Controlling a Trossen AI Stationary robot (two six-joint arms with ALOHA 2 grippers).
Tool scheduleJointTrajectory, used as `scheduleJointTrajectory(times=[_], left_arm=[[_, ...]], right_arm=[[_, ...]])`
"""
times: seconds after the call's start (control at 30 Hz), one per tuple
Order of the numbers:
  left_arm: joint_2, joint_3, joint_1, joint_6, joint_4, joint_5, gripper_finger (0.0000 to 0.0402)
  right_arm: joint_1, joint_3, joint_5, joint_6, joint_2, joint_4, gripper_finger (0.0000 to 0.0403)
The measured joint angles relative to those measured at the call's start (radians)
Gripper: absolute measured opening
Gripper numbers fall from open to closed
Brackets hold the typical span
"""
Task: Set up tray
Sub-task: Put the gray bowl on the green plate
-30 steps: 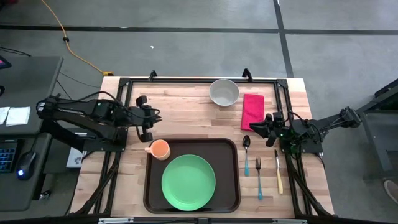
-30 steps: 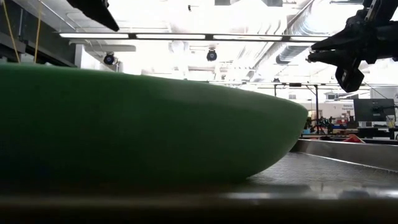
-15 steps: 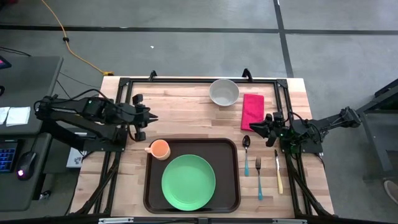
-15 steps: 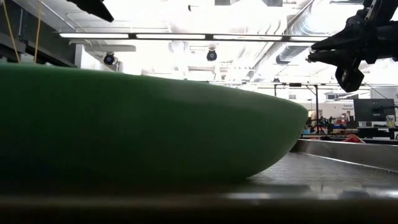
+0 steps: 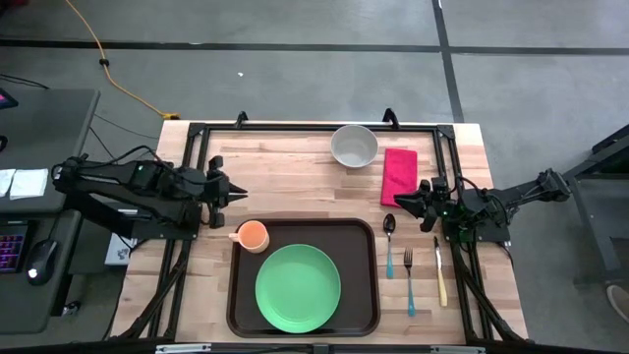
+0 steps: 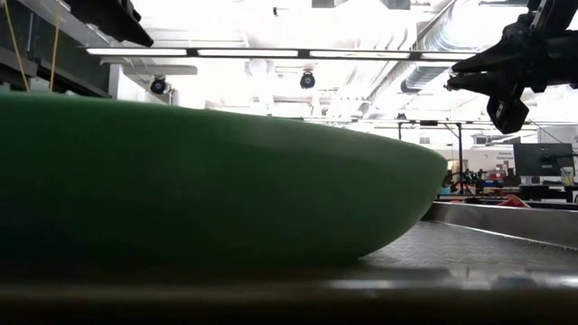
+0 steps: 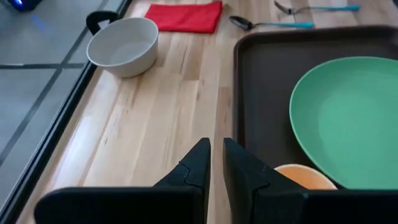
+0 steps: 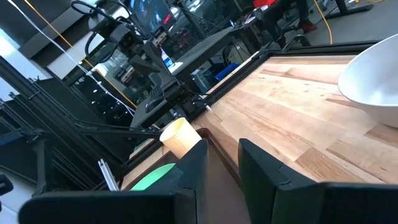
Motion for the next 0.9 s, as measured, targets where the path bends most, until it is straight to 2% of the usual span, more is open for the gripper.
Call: scheduleJointTrajectory(times=[0.4, 0.9], left_arm=[[-0.131, -0.137, 0.0, 0.001, 0.104, 0.004, 0.0074], [-0.169, -0.141, 0.0, 0.006, 0.072, 0.003, 0.0074]], right_arm=[[0.0, 0.0, 0.0, 0.003, 0.0, 0.007, 0.0067], [0.0, 0.0, 0.0, 0.03, 0.0, 0.006, 0.0067]])
